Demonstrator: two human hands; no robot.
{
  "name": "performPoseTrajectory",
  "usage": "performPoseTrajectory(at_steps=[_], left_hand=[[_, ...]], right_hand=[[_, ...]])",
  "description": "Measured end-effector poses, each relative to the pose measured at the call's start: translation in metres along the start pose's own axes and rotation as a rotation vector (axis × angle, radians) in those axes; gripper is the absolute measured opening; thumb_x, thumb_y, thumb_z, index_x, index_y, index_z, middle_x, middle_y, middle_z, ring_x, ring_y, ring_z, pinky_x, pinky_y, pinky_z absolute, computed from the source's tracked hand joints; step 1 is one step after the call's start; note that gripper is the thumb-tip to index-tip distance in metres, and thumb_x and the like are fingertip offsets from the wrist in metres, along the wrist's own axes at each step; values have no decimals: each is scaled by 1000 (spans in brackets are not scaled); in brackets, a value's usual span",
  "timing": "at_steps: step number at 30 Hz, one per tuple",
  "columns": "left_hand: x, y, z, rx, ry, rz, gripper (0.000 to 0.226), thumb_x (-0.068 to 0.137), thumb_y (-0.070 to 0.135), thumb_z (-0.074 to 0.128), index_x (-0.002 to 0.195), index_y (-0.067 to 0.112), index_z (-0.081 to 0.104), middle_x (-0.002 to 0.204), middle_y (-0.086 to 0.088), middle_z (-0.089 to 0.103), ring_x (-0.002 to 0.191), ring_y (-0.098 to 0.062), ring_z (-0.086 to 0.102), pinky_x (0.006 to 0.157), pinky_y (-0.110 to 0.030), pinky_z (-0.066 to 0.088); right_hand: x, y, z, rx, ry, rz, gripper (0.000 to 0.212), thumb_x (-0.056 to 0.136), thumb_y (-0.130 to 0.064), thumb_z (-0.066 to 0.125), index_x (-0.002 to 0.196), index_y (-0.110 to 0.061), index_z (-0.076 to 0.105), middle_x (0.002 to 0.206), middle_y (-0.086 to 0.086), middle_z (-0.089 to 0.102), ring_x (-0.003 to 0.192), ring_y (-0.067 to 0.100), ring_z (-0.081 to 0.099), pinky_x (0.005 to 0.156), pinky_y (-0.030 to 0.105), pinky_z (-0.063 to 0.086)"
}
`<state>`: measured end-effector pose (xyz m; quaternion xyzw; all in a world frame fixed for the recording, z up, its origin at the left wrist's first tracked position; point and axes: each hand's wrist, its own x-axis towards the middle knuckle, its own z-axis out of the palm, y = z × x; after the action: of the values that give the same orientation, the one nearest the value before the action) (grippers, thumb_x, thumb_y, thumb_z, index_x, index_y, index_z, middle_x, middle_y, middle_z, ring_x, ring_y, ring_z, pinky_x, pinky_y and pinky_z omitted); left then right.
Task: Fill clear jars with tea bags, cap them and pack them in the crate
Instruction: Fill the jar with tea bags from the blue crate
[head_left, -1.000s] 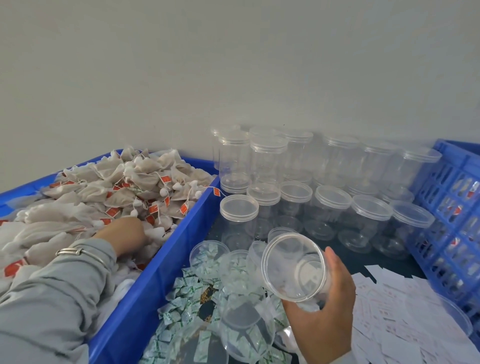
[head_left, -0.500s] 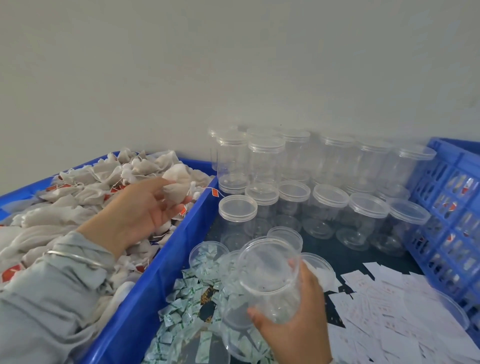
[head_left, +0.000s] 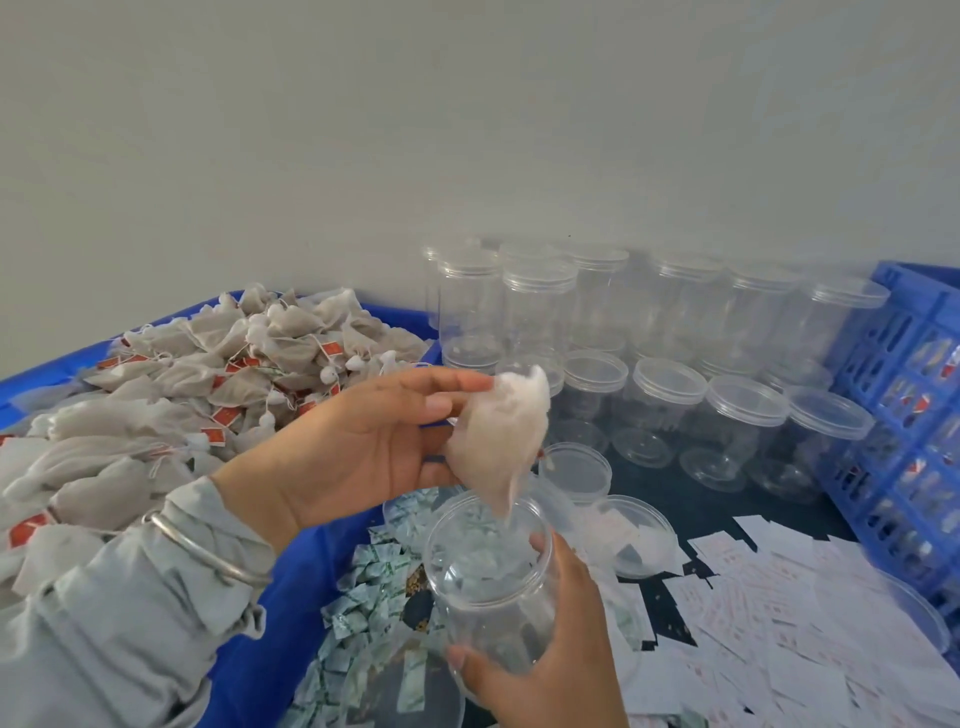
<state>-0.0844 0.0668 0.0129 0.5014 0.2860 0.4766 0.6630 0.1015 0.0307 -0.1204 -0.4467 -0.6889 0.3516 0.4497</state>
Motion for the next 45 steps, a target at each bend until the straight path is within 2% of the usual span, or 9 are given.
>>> performPoseTrajectory(at_steps=[4, 8, 13, 17, 22, 26, 29, 37, 45], left_hand=[[0, -3, -1, -46, 15, -11, 55, 52, 22, 90, 104, 12, 72, 111, -13, 68, 103, -32, 65, 85, -41, 56], [1, -1, -7, -19, 61, -9, 45, 59, 16, 83, 103, 11, 72, 111, -13, 68, 101, -31, 67, 83, -41, 56], [4, 9, -44, 107, 536, 96, 14, 79, 7, 63, 86, 13, 73, 97, -9, 71, 84, -19, 72, 66, -29, 58], [-3, 1, -108, 1212, 989, -49, 10, 85, 18, 63, 89, 26, 67, 90, 5, 66, 76, -14, 60, 67, -24, 44], [-13, -28, -143, 1569, 690, -646, 44, 86, 24, 58, 127, 11, 52, 119, -10, 59, 103, -25, 57, 85, -30, 46], [-10, -40, -143, 1780, 507, -763, 69, 86, 38, 57, 147, 21, 27, 145, -8, 37, 126, -27, 43, 103, -37, 39], [-11, -39, -144, 1785, 613, -831, 76, 84, 30, 60, 148, 21, 20, 150, -13, 22, 133, -33, 36, 107, -41, 36], [-5, -33, -138, 1760, 765, -913, 16, 83, 9, 63, 99, 10, 62, 108, -5, 64, 91, -20, 62, 71, -26, 48], [-12, -10, -129, 1453, 1140, -311, 27, 81, 31, 62, 71, 6, 56, 68, -6, 56, 62, -16, 49, 50, -26, 32]], right_hand=[[-1, 5, 1, 62, 51, 69, 105, 41, -29, 96, 129, -39, 39, 132, -24, 43, 126, 0, 41, 102, 24, 36], [5, 9, -7, 65, -99, 66, 130, 27, -66, 81, 140, -30, 29, 132, -22, 40, 127, 1, 40, 105, 21, 35], [2, 8, -7, 90, -72, 123, 117, 36, -56, 83, 138, -42, 27, 127, -31, 37, 122, -6, 39, 100, 21, 42], [3, 8, -6, 113, -87, 147, 114, 47, -36, 91, 139, -39, 24, 132, -26, 37, 124, -5, 38, 82, -2, 36], [2, 8, -8, 177, -99, 146, 118, 49, -29, 93, 142, -36, 21, 132, -26, 36, 107, -26, 35, 73, -6, 35], [3, 11, -7, 214, -97, 171, 129, 45, -32, 93, 146, -36, 13, 138, -21, 34, 112, -20, 36, 72, -5, 37], [2, 16, -5, 227, -92, 185, 129, 33, -45, 89, 142, -36, 22, 137, -22, 37, 115, -15, 39, 75, -2, 40], [2, 27, 3, 138, -102, 115, 129, 31, -55, 91, 139, -49, 20, 137, -28, 32, 126, 0, 42, 95, 28, 49], [3, 27, 4, 111, -83, 89, 128, 38, -51, 90, 143, -45, 18, 136, -24, 34, 126, -5, 37, 102, 31, 44]])
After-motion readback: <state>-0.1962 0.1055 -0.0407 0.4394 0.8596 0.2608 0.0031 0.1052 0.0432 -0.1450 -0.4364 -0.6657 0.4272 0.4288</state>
